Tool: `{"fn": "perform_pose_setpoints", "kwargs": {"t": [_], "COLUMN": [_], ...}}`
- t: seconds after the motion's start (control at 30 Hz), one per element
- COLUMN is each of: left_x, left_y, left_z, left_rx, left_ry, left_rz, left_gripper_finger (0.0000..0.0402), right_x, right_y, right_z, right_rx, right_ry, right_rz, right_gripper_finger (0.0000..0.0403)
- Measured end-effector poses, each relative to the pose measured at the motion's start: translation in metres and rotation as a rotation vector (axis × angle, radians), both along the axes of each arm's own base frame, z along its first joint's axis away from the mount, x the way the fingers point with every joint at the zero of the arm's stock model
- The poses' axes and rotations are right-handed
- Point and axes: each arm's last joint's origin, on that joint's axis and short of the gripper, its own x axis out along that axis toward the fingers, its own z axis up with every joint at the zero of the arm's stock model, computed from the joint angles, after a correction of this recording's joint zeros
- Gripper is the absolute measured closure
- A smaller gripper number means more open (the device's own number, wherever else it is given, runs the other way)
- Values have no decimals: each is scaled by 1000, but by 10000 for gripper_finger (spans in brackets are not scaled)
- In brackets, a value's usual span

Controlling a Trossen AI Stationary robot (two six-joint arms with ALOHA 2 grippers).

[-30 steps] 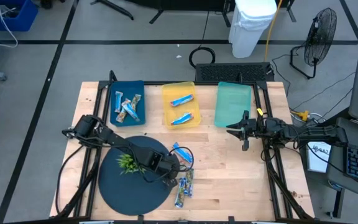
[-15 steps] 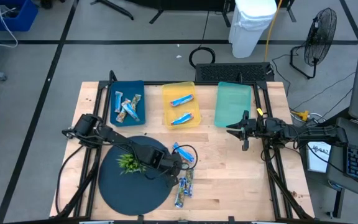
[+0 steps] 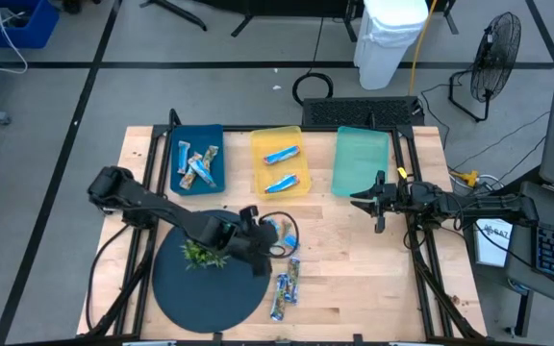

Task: Pick and place Granola Bars by type
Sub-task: Put the red granola bar into the yellow bin

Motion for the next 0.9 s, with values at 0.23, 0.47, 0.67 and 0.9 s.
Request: {"fn": "perform_pose_setpoints", "kwargs": {"t": [0.23,0.47,0.67,0.9], "left_x": [-3,3,6,17], "left_y": [15,39,52,59], "left_z": [17,18,17,8], "left_rx": [234,328,322,199], "left_ry": [-57,-40,-26,-117], "left_rz": [36,107,125,-9], "left_gripper_finger": [401,400,400,401], "right_x": [0,0,0,0], "right_y": [0,0,0,0], "right_z": [0,0,0,0], "right_rx": [0,0,0,0], "right_ry": [-2,-2,-2,-2], "right_rz": [0,0,1,0], "right_gripper_finger": [320,319,321,319]}}
